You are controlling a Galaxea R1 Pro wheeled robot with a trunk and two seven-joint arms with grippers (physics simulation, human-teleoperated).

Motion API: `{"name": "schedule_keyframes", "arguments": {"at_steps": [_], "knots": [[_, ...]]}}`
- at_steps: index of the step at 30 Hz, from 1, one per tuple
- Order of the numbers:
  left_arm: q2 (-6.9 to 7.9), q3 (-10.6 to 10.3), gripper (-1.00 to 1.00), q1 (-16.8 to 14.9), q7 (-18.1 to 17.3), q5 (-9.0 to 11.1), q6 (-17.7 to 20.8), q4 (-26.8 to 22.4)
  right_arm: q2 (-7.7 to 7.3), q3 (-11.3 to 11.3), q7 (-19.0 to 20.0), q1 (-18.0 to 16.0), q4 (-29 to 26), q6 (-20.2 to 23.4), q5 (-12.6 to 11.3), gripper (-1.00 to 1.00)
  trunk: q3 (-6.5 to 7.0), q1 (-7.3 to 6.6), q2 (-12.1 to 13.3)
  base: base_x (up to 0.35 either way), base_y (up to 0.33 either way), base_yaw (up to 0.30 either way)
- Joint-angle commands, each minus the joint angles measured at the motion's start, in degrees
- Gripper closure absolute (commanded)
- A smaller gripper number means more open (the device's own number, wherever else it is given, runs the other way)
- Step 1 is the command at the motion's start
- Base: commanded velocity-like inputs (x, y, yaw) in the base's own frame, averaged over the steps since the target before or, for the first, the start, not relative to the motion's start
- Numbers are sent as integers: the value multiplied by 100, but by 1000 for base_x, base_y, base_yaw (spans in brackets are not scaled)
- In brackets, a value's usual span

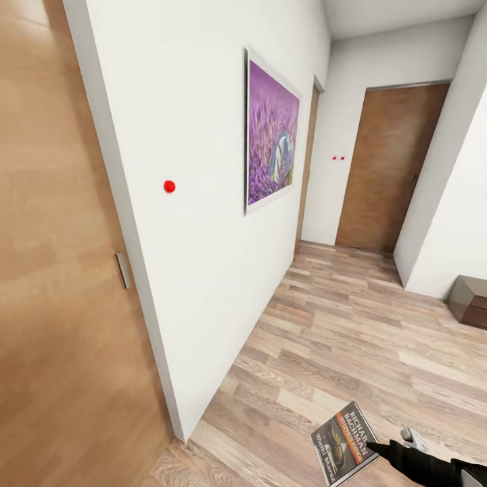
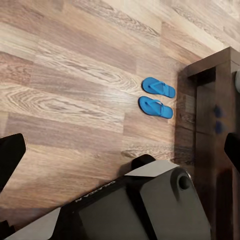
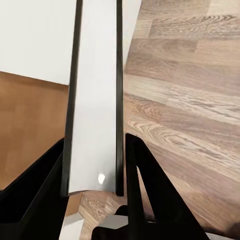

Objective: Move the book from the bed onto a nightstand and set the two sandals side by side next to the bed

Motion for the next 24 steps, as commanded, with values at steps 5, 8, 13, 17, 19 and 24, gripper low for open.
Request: {"name": "schedule_keyframes", "arguments": {"at_steps": [5, 8, 13, 17, 19, 24], "knots": [[1, -51, -100, -3, -8, 33, -37, 4, -1, 13, 22, -9, 6, 44, -66, 100, -10, 5, -9, 84, 46, 0], [1, -51, -100, -4, -7, 33, -37, 4, -1, 13, 22, -9, 6, 45, -65, 100, -10, 5, -9, 108, 8, 0], [1, -51, -100, -5, -10, 33, -37, 4, 1, 13, 22, -9, 6, 45, -65, 100, -10, 5, -9, 280, 1, 0], [1, -51, -100, -5, -12, 33, -37, 4, 0, 13, 22, -9, 6, 44, -65, 100, -10, 5, -9, 321, 0, 0], [1, -51, -100, -6, -13, 33, -37, 4, 0, 13, 22, -9, 6, 45, -66, 100, -10, 5, -9, 325, 0, 0], [1, -51, -100, -8, -8, 33, -38, 4, 1, 13, 22, -9, 6, 45, -65, 100, -10, 5, -9, 243, 0, 0]]}}
